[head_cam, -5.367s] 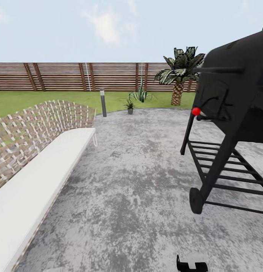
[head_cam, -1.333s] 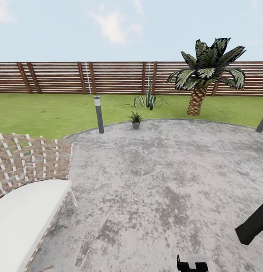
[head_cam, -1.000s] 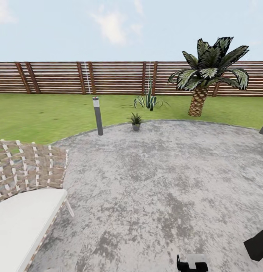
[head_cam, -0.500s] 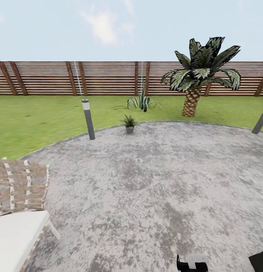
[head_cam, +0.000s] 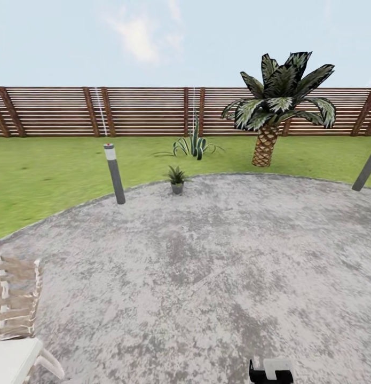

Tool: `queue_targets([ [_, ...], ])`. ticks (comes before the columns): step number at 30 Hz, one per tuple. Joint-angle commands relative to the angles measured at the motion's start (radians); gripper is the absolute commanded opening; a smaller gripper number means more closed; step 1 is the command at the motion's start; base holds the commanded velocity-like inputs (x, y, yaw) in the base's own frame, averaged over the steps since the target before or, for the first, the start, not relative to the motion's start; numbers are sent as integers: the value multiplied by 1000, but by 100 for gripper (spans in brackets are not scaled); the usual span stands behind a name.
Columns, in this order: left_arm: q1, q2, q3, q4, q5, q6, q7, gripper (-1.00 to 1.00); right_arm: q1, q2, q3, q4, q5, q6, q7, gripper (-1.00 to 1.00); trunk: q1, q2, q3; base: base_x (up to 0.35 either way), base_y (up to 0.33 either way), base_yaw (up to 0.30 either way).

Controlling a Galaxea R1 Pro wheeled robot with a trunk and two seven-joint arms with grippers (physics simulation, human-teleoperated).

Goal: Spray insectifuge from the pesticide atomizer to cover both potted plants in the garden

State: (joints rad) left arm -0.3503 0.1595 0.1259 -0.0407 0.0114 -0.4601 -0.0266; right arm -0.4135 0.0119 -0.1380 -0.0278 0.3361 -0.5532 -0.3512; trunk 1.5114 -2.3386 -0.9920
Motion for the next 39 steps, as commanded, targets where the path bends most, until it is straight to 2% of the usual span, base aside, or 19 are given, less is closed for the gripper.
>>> queue_targets([
  [1, 0, 0, 4, 1, 1, -3, -2, -100, -1, 0, -8, 1, 11, -2, -5, 100, 0, 0, -1, 337, 0, -76],
  [39, -1, 0, 4, 1, 1, -3, -2, -100, -1, -4, -9, 1, 12, -2, -6, 100, 0, 0, 0, 338, 0, -2],
])
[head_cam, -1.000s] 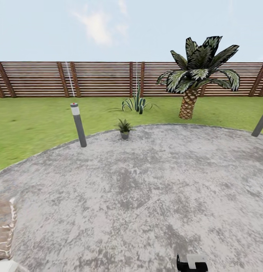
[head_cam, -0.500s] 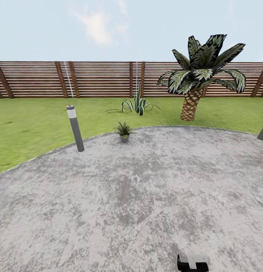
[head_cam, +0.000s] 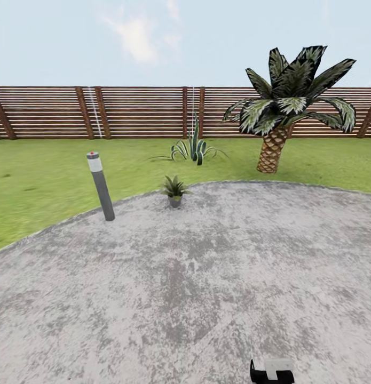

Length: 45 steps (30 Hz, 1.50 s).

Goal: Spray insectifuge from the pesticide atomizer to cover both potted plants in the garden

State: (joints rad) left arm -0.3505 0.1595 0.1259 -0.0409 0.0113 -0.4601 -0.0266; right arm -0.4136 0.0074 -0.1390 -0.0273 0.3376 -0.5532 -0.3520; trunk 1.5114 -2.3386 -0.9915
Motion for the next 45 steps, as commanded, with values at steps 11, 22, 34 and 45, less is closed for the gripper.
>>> queue_targets([
  [11, 0, 0, 4, 1, 1, -3, -2, -100, -1, 0, -7, 0, 11, -2, -5, 100, 0, 0, -1, 338, 0, 0],
  [22, 0, 0, 4, 1, 1, -3, -2, -100, -1, 0, -7, 0, 11, -2, -5, 100, 0, 0, -1, 338, 0, 0],
  [34, 0, 0, 4, 1, 1, -3, -2, -100, -1, 0, -7, 0, 11, -2, -5, 100, 0, 0, -1, 338, 0, 0],
  [45, 0, 0, 4, 1, 1, -3, -2, -100, -1, 0, -7, 1, 11, -2, -5, 100, 0, 0, -1, 338, 0, 0],
])
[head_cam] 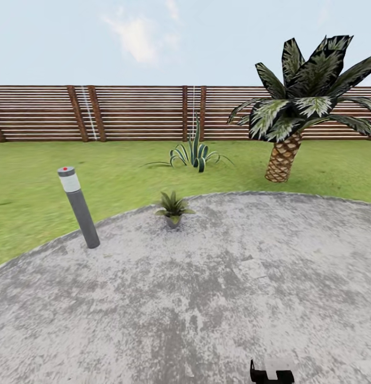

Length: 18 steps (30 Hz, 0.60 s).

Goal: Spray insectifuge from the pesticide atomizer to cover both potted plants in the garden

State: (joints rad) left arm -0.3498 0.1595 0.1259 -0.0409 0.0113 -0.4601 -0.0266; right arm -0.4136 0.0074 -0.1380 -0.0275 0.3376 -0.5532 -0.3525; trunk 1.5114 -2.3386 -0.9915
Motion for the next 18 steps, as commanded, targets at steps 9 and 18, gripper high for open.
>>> queue_targets([
  [9, -1, 0, 4, 1, 1, -3, -3, -100, -1, 1, -8, 1, 11, -2, -5, 100, 0, 0, -1, 338, 0, 0],
  [18, -1, 0, 4, 1, 1, -3, -3, -100, -1, 0, -8, 0, 11, -2, -4, 100, 0, 0, -1, 338, 0, 0],
])
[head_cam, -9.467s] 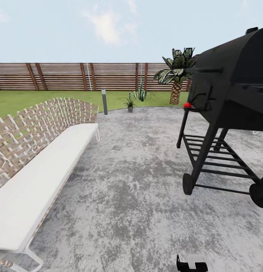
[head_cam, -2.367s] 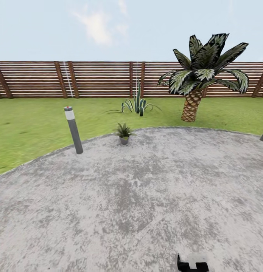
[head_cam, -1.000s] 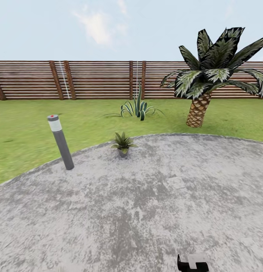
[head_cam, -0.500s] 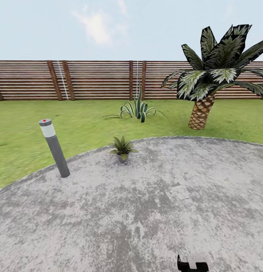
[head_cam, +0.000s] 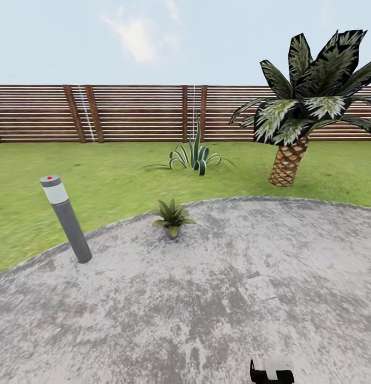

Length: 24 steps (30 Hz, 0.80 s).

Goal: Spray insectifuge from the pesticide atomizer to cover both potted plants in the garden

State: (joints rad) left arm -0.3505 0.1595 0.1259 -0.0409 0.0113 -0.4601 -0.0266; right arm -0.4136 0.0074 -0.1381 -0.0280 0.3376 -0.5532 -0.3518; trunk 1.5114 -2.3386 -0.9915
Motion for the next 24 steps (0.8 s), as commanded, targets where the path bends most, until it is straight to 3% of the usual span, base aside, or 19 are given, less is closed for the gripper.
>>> queue_targets([
  [1, 0, 0, 4, 1, 1, -3, -3, -100, -1, 0, -8, 1, 11, -2, -4, 100, 0, 0, -1, 338, 0, 0],
  [24, 0, 0, 4, 1, 1, -3, -3, -100, -1, 0, -8, 1, 11, -2, -5, 100, 0, 0, -1, 338, 0, 0],
])
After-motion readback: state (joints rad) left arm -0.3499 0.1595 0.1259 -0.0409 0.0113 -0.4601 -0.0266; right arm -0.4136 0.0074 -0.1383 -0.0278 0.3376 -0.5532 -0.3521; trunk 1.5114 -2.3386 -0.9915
